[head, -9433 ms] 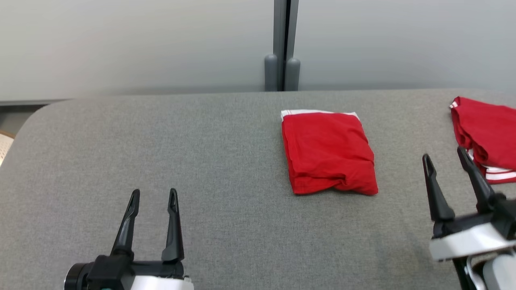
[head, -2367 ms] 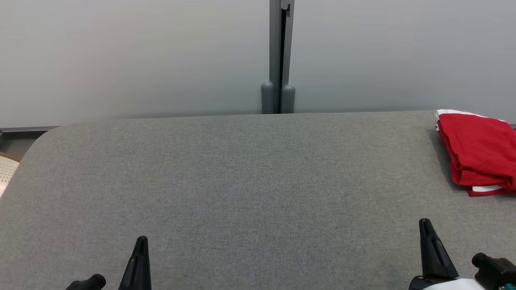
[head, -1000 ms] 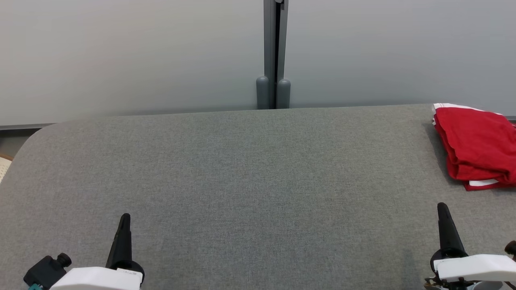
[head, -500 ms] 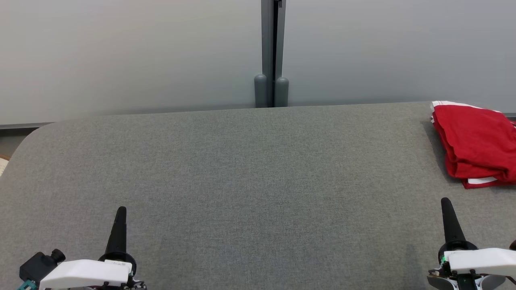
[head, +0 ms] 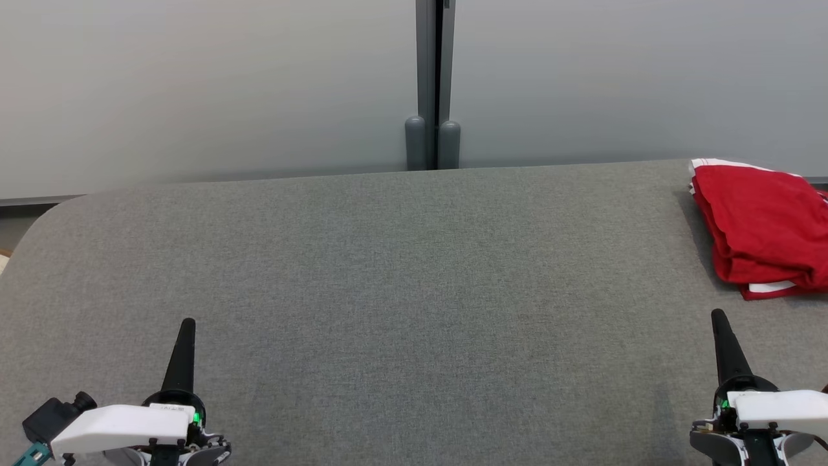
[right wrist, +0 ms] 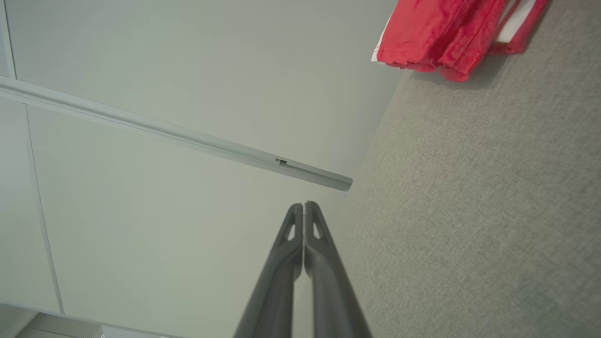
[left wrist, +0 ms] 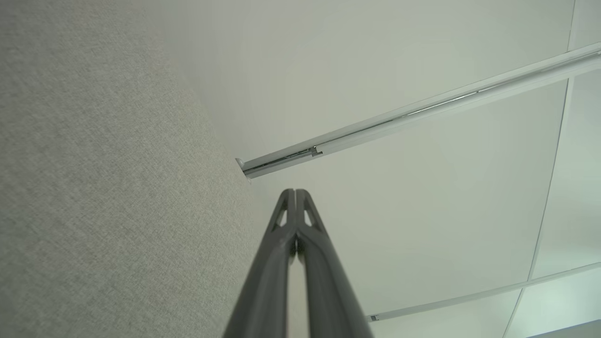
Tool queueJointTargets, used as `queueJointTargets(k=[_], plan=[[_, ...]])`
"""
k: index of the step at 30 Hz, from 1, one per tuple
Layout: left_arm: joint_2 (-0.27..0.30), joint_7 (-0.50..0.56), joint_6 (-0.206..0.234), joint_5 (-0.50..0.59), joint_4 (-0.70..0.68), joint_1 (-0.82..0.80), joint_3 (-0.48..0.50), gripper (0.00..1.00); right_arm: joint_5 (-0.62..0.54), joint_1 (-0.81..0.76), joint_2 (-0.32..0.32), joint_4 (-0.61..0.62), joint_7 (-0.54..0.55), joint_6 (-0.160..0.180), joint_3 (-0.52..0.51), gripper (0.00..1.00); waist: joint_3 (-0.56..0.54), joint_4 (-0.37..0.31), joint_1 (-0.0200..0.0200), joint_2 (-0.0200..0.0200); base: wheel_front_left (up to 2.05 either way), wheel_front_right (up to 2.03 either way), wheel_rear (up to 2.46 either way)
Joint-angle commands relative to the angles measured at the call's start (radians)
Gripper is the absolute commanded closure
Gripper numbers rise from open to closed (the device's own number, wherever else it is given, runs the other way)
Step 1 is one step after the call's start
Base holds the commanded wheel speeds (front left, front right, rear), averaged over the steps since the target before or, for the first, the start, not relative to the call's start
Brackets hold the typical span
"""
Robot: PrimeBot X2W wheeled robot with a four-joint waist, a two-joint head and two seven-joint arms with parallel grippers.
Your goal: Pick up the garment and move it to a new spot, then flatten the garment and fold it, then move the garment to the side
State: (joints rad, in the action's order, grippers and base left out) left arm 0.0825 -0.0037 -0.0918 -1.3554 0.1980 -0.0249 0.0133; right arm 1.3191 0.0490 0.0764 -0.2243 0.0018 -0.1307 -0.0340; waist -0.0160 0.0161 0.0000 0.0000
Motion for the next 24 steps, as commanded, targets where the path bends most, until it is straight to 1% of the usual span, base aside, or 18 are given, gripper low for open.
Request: queueJointTargets(k=[1, 24], plan=[[0.006, 0.006, -0.008, -0.026, -0.001, -0.023, 0.009, 1.0, 0.03, 0.02, 0.005, 0.0, 0.011, 0.0, -0.008, 1.0, 0.001, -0.001, 0.0, 0.0, 0.0, 0.0, 0.0], [0.002, 0.058, -0.031, -0.2, 0.029, -0.068, 0.043, 1.0, 0.222, 0.048, 0.0, -0.011, 0.061, 0.0, -0.035, 1.0, 0.012, -0.01, 0.0, 0.0, 0.0, 0.0, 0.0]])
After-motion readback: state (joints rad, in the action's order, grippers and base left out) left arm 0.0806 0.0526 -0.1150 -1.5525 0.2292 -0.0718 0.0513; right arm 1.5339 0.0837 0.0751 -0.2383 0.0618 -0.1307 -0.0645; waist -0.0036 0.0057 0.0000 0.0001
